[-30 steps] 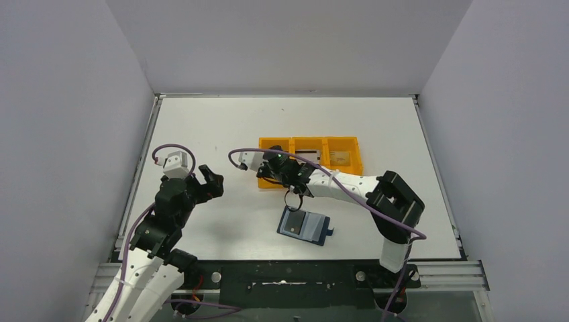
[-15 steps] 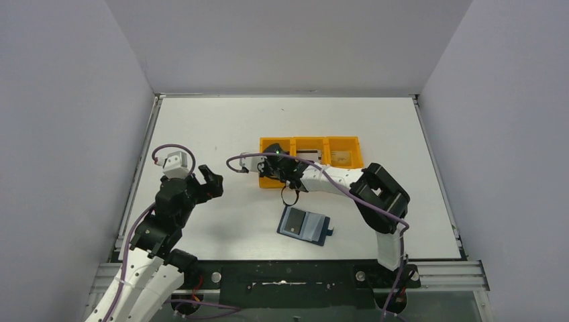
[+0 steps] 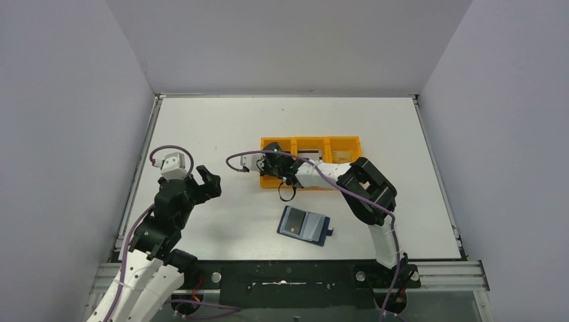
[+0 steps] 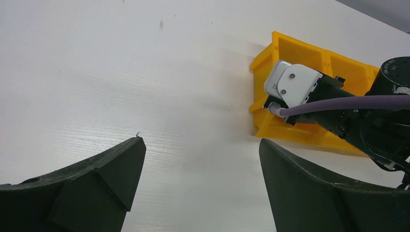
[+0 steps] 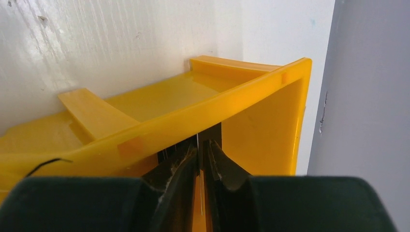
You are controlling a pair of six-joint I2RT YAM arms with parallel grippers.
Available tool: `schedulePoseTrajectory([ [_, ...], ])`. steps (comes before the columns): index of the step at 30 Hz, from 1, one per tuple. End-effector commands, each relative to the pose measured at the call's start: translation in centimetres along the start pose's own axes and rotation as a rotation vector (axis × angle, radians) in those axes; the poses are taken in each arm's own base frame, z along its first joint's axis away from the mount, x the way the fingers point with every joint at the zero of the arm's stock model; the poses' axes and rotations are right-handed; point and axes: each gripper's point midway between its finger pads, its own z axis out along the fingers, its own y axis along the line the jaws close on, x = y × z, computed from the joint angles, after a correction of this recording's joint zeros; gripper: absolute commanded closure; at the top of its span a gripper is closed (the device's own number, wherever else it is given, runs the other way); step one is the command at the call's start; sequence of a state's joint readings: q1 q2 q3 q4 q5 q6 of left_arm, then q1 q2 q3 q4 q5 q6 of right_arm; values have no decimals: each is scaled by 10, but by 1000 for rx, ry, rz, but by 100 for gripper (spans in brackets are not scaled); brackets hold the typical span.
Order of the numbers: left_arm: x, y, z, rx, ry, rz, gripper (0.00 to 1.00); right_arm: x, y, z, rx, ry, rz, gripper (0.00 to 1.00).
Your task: Take the credit cards out of the card holder
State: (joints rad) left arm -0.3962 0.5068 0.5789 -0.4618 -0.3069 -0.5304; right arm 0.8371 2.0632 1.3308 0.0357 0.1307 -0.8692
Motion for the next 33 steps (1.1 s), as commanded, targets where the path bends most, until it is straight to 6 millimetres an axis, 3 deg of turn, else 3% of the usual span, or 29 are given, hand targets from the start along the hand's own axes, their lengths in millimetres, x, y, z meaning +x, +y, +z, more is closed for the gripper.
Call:
schedulePoseTrajectory([
  [1, -22, -8, -5, 17, -53, -15, 11, -19, -32, -4, 79, -57, 18, 85],
  [8, -20, -8, -4, 18, -47, -13, 11, -19, -31, -8, 40, -80, 58, 71],
  [19, -19, -8, -4, 15, -41, -11, 11, -6, -32, -3, 33, -40, 63, 68],
  [33, -17, -8, -3, 16, -31, -9, 11, -2, -33, -3, 29, -30, 86, 53],
])
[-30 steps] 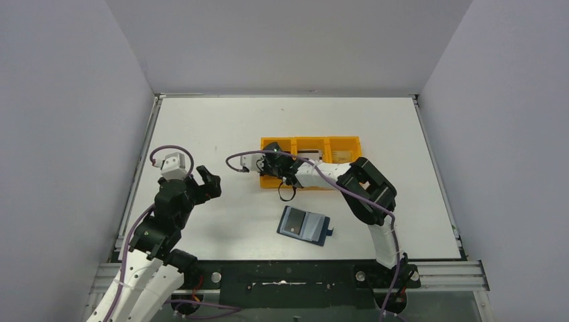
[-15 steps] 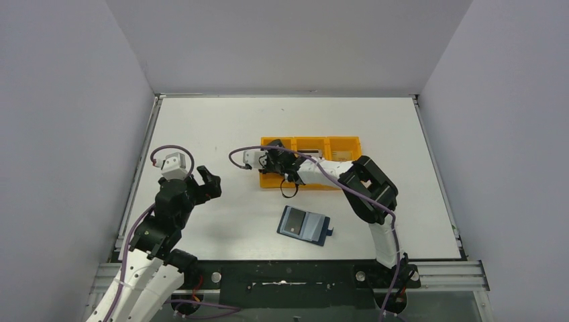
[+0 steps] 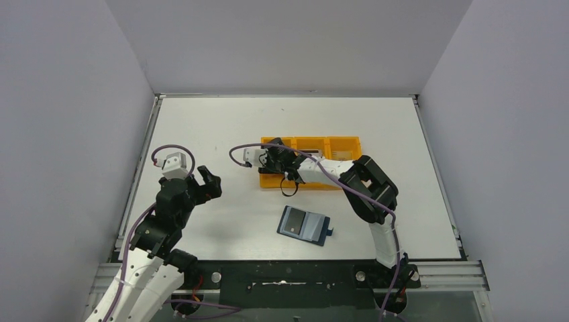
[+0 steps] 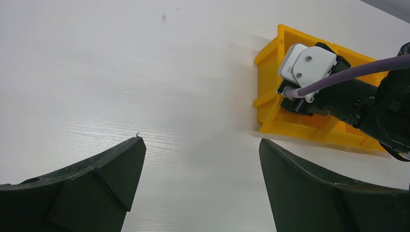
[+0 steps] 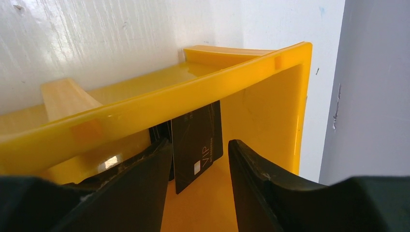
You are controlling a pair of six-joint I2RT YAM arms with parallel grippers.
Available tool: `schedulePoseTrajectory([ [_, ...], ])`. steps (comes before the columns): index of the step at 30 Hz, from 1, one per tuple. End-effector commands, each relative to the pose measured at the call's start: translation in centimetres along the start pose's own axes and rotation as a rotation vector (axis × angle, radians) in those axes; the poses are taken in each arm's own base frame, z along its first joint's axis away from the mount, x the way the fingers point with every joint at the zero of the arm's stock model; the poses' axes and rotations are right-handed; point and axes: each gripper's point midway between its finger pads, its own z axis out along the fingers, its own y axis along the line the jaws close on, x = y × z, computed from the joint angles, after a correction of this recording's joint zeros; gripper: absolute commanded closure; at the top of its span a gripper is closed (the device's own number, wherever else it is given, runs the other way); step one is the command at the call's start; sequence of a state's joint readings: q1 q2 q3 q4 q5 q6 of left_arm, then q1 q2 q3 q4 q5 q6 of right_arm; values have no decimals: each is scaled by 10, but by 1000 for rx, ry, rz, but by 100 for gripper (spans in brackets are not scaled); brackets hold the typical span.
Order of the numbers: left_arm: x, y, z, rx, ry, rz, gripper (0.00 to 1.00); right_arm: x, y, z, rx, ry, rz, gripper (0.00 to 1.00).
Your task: Take the credit cards out of the card holder
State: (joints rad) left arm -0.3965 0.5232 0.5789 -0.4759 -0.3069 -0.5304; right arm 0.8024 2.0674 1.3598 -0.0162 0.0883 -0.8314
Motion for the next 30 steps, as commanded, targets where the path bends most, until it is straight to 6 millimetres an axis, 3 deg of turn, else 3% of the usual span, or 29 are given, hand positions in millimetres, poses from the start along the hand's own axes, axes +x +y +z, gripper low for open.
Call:
schedulePoseTrajectory([
  [1, -23, -10, -6, 30, -56, -18, 11, -13, -29, -7, 63, -39, 34, 53],
  [9, -21, -10, -4, 28, -50, -16, 11, -4, -39, -4, 123, 24, 37, 51],
  [14, -20, -11, -4, 29, -45, -14, 11, -1, -40, -2, 138, 42, 38, 44],
  [21, -19, -11, -3, 27, -40, -11, 11, -11, -51, -10, 172, 6, 92, 44],
  [25, -19, -10, -3, 24, -38, -10, 11, -45, -78, -46, 220, -134, 244, 42],
  [28, -19, -10, -2, 21, -37, -11, 11, -68, -100, -87, 278, -271, 411, 41],
  [30, -18, -9, -2, 18, -36, -12, 11, -73, -101, -114, 283, -355, 559, 40],
])
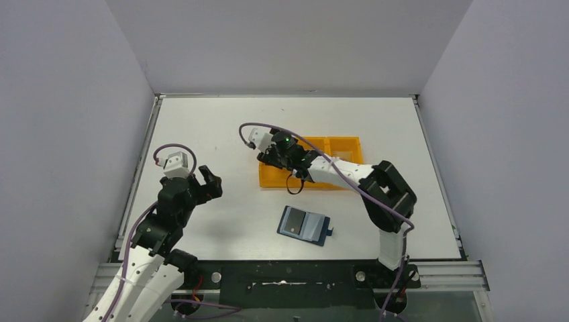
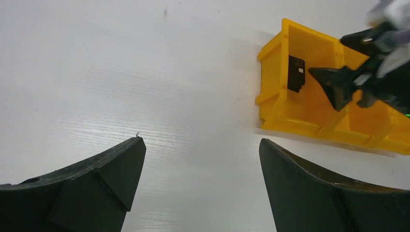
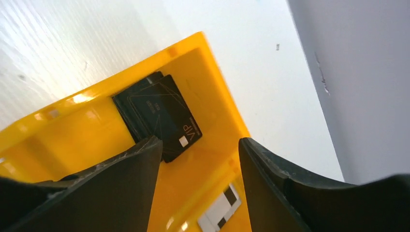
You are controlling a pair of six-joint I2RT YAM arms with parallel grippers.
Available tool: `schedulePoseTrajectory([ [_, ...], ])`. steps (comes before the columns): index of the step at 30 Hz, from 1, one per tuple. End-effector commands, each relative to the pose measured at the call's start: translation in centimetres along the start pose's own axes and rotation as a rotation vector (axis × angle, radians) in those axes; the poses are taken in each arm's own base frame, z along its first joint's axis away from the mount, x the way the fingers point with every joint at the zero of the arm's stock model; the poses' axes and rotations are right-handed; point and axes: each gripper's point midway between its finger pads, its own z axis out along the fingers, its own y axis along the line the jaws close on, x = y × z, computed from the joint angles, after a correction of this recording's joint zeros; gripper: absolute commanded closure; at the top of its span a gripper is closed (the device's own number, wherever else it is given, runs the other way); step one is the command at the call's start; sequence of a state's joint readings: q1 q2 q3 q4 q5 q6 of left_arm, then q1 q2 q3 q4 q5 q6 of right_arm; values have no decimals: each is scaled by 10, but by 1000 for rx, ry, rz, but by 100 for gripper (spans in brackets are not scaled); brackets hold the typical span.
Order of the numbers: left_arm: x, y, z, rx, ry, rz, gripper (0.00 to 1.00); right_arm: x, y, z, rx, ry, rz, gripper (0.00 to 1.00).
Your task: Take the credit cards out of the card holder
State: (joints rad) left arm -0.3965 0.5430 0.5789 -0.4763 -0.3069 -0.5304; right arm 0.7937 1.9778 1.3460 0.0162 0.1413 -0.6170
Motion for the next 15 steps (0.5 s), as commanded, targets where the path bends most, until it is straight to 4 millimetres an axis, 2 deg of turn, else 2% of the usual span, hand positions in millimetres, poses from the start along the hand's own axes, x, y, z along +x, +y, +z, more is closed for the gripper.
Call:
schedulePoseTrajectory([
  [1, -22, -11, -6, 29, -49, -19, 11, -83, -61, -91, 128, -354, 398, 38],
  [3, -21, -11, -5, 27, -40, -19, 11, -83, -63, -116, 124, -397, 557, 34],
  [6, -19, -11, -3, 24, -28, -15, 11, -63, -59, -142, 132, -347, 799, 27],
  [10, -17, -12, -1, 24, -16, -11, 11, -26, -30, -159, 88, -233, 1008, 6],
  [13, -15, -14, 1, 34, -4, -4, 10, -7, -1, -165, 11, -205, 1134, 1],
  [15, -12, -18, 2, 60, 5, 7, 13, 7, 12, -171, 5, -184, 1256, 0],
])
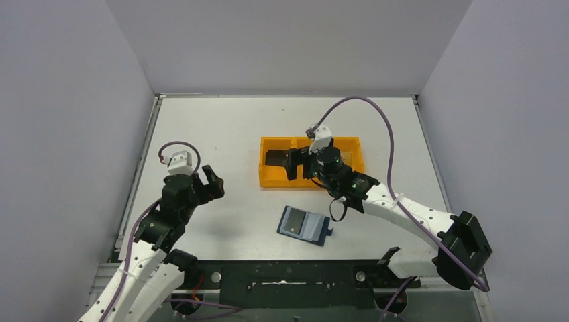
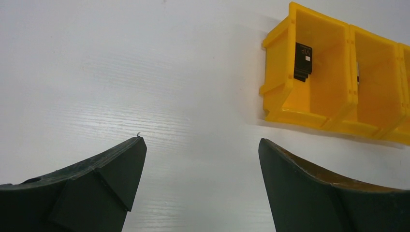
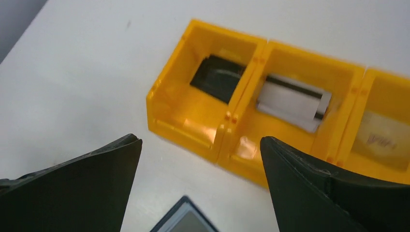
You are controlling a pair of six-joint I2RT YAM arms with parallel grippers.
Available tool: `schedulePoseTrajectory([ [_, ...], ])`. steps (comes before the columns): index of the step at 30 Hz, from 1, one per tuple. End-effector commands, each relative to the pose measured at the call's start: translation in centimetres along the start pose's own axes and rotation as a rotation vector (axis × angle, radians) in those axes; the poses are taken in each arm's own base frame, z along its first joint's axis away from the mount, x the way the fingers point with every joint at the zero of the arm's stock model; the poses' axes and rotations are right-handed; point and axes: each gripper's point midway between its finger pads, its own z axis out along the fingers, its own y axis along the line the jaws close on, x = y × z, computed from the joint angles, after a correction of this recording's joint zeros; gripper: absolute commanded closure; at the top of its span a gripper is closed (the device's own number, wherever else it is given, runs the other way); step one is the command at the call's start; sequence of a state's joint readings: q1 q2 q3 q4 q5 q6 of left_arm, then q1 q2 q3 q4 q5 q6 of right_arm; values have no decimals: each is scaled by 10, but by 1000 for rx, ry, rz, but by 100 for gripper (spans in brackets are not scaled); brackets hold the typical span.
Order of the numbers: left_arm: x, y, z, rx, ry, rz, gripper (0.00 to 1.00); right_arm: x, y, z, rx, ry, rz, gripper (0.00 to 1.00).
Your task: Take the credit cards out of the card holder
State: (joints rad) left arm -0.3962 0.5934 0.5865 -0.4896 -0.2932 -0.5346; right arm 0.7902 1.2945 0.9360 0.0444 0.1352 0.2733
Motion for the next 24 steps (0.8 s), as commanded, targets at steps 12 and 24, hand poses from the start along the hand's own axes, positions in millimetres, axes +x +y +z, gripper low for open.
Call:
schedulePoseTrajectory([
  [12, -3, -33, 7, 142, 40, 21, 14, 144, 28, -60, 105, 219, 702, 18],
  [24, 28, -52, 18, 229, 206, 51, 14, 196, 37, -79, 321, 274, 718, 39],
])
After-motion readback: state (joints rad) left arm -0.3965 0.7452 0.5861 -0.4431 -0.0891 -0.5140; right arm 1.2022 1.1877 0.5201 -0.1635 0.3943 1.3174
